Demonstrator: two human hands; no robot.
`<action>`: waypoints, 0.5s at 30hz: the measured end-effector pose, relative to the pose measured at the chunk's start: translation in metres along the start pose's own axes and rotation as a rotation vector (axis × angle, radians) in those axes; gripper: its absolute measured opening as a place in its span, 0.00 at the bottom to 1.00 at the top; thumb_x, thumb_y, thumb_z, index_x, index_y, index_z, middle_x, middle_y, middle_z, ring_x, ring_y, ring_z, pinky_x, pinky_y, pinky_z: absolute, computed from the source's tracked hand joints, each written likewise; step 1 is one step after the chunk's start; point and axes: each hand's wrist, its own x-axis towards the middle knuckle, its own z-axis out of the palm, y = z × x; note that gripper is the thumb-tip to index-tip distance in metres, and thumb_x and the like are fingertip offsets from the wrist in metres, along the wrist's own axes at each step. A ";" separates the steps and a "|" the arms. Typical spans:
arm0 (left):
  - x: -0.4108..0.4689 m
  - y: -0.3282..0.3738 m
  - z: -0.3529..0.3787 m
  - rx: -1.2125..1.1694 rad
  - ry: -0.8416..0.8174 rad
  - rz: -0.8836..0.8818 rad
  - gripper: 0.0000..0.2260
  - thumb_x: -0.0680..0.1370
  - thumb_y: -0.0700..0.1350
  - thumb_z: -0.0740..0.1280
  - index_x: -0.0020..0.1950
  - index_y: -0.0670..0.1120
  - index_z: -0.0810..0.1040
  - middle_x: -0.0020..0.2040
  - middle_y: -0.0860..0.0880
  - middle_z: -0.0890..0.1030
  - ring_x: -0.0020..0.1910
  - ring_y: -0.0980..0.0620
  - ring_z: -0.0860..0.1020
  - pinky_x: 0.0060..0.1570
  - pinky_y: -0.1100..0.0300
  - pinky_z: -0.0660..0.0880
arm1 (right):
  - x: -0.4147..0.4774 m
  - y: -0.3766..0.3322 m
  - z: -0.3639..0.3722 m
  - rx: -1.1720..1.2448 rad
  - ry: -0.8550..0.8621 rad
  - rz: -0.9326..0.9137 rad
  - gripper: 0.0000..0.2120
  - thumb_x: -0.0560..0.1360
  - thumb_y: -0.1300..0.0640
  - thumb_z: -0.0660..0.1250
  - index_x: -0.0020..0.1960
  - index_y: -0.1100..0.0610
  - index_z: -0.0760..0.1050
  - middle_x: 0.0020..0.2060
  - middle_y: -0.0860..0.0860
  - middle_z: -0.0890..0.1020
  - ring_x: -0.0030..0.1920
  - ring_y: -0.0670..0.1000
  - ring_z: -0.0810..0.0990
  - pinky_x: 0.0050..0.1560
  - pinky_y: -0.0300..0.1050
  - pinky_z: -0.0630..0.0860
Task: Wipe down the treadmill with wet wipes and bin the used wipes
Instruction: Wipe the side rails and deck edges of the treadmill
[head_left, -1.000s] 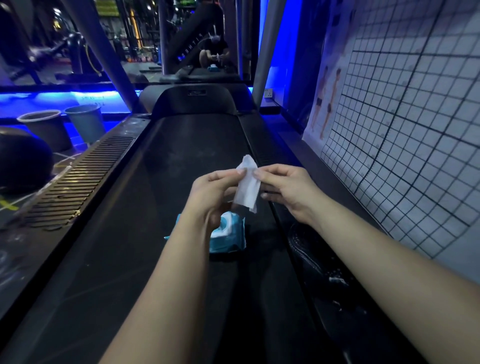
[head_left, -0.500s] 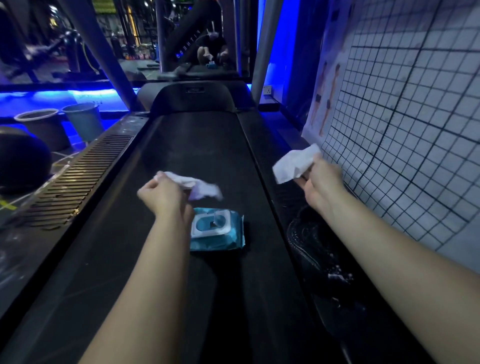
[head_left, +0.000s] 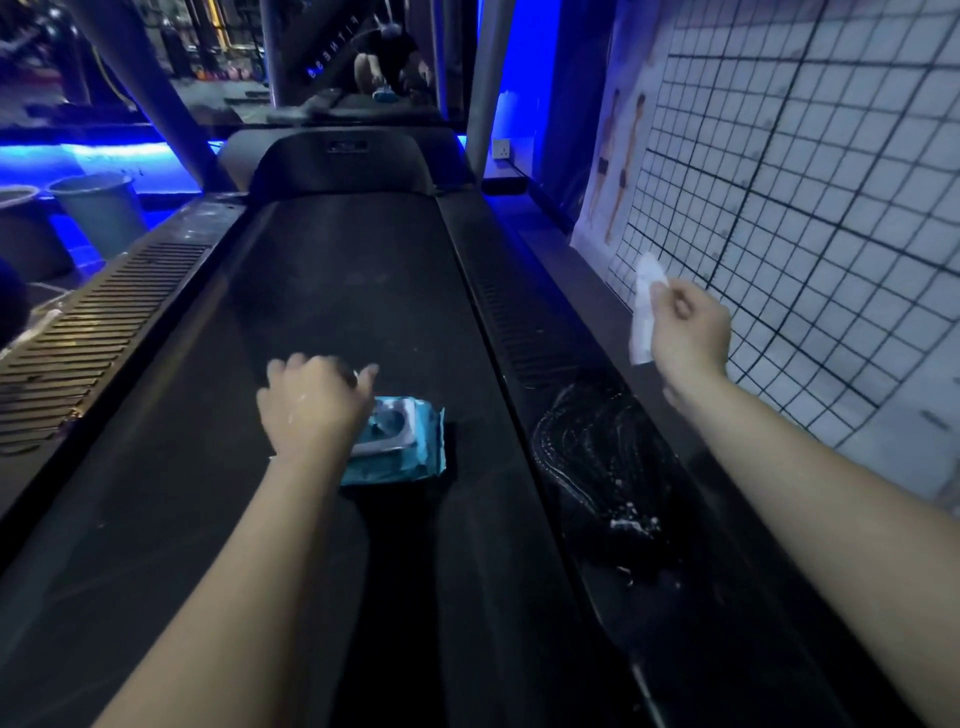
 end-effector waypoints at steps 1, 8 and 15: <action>-0.003 0.010 0.001 -0.046 0.103 0.060 0.19 0.81 0.59 0.68 0.50 0.45 0.87 0.52 0.37 0.82 0.57 0.34 0.75 0.52 0.44 0.72 | 0.001 0.005 -0.003 -0.139 -0.106 -0.160 0.10 0.83 0.51 0.63 0.59 0.52 0.80 0.49 0.45 0.83 0.47 0.43 0.79 0.49 0.41 0.74; -0.044 0.032 0.054 -0.003 -0.037 0.432 0.18 0.83 0.60 0.63 0.58 0.47 0.81 0.61 0.43 0.81 0.66 0.38 0.76 0.67 0.40 0.69 | -0.014 0.056 0.011 -0.972 -1.017 -0.259 0.22 0.84 0.39 0.50 0.77 0.40 0.64 0.77 0.46 0.65 0.76 0.55 0.63 0.71 0.56 0.62; -0.049 0.030 0.064 0.160 -0.277 0.339 0.27 0.87 0.61 0.50 0.84 0.51 0.61 0.87 0.47 0.54 0.86 0.47 0.46 0.82 0.38 0.41 | -0.010 0.052 0.021 -0.957 -1.160 -0.240 0.28 0.82 0.33 0.39 0.80 0.37 0.56 0.80 0.40 0.55 0.81 0.46 0.49 0.78 0.54 0.49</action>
